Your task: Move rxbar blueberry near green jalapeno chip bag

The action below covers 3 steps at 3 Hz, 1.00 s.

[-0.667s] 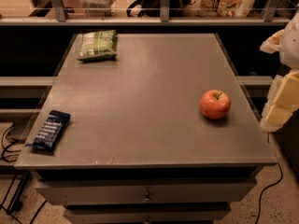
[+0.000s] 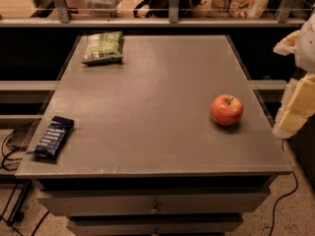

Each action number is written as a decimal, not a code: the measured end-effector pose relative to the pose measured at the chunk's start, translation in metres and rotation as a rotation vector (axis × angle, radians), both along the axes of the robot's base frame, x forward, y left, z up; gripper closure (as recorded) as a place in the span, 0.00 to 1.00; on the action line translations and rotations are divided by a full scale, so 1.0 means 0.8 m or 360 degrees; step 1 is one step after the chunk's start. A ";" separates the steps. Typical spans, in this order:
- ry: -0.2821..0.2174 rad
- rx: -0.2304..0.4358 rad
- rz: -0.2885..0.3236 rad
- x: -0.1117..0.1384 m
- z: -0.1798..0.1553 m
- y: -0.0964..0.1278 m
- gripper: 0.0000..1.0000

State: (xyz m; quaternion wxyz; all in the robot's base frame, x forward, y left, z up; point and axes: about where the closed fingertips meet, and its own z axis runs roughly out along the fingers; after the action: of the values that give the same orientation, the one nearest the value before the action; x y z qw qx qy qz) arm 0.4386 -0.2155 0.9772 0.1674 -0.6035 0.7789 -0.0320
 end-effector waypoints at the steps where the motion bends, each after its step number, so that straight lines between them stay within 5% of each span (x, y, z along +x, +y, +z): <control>1: 0.0000 0.0137 0.0099 0.012 -0.010 0.012 0.00; 3: 0.0023 0.0409 0.0445 0.038 -0.038 0.092 0.00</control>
Offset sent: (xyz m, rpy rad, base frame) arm 0.0337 0.0739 -0.0298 0.2841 0.0118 0.3286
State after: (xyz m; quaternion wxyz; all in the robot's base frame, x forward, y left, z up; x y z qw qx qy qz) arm 0.4692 -0.1416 0.9472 0.2402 -0.6799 0.6862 0.0956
